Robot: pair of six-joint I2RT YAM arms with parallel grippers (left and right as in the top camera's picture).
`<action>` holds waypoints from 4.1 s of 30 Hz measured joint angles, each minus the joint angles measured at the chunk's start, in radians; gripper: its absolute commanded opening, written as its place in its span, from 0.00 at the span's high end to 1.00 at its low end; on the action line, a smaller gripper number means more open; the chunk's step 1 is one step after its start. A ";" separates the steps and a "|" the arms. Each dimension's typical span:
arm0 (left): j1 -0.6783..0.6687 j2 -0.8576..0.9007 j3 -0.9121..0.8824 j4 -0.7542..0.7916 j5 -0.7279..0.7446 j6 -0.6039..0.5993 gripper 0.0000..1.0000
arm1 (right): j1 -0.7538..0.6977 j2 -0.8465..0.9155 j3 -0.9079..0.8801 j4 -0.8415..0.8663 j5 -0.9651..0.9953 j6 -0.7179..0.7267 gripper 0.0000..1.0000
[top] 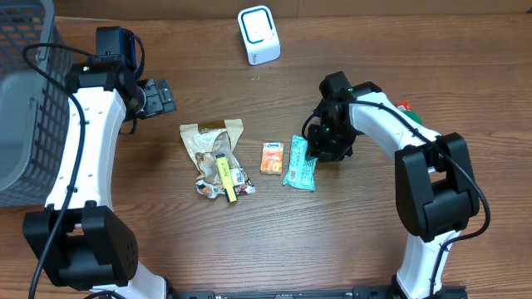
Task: Scan the item barcode
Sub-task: 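Lift the wipes pack and carry it to the white scanner, then hold the green wipes pack in front of the scanner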
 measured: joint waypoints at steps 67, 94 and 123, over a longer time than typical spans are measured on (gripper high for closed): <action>0.000 0.000 0.000 0.000 0.000 0.000 0.00 | -0.093 -0.393 0.333 -0.039 -0.075 -0.212 0.97; 0.000 0.000 0.000 0.000 0.000 0.000 0.00 | 0.188 0.100 0.508 0.991 0.704 -0.575 0.96; 0.000 0.000 0.000 0.000 0.000 0.000 0.00 | 0.195 0.428 0.507 1.280 0.840 -0.580 0.96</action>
